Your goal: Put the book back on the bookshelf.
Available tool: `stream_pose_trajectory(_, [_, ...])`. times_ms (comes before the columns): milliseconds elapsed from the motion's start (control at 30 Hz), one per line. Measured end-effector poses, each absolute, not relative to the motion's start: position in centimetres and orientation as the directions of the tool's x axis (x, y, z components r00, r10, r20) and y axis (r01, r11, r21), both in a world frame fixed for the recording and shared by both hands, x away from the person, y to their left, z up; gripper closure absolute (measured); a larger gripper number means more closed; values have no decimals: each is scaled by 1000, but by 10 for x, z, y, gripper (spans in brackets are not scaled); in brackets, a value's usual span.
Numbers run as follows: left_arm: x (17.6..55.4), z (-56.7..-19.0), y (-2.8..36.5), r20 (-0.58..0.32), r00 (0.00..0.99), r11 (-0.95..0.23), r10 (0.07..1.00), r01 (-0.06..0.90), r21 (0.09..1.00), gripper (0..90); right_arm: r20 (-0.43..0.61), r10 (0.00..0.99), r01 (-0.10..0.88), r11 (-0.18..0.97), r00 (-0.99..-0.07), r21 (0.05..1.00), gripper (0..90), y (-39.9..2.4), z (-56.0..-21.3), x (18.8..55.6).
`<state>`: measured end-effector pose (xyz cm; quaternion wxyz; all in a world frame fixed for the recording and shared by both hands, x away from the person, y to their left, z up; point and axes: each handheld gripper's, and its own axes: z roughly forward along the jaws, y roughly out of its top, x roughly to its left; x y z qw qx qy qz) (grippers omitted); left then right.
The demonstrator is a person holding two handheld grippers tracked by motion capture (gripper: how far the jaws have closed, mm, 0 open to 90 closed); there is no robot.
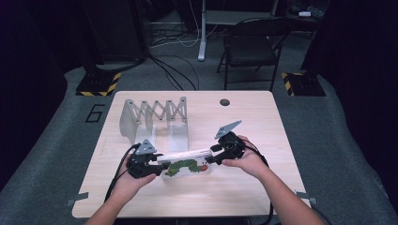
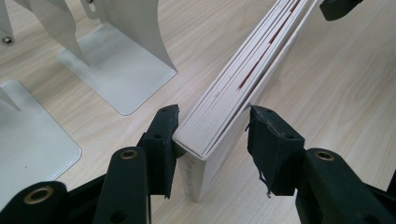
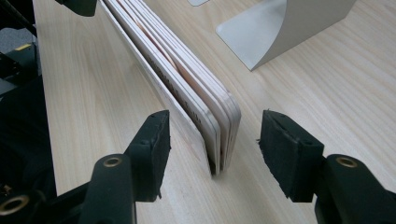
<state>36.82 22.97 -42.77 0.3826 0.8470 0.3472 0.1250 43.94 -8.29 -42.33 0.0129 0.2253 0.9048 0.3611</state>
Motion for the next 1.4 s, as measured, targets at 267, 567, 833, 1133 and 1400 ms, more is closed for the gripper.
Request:
stream_pose_trajectory(267, [367, -427, 228, -60, 735, -469, 676, 491, 734, 544, 156, 408, 403, 637, -900, 657, 504, -78, -424, 439])
stream_pose_trajectory(567, [367, -427, 226, -48, 740, -480, 671, 483, 732, 561, 127, 403, 383, 658, -906, 648, 568, -75, -425, 437])
stream_pose_trajectory(833, [370, -427, 225, -34, 747, -499, 663, 476, 724, 562, 103, 380, 355, 686, -919, 635, 593, -74, -425, 438])
stream_pose_trajectory(1133, [377, -429, 224, -69, 754, -481, 653, 483, 732, 519, 98, 381, 351, 684, -920, 639, 638, -75, -426, 438])
stream_pose_trajectory(1400, [382, -436, 216, -64, 760, -495, 647, 483, 723, 490, 90, 378, 344, 683, -921, 644, 643, -75, -426, 437])
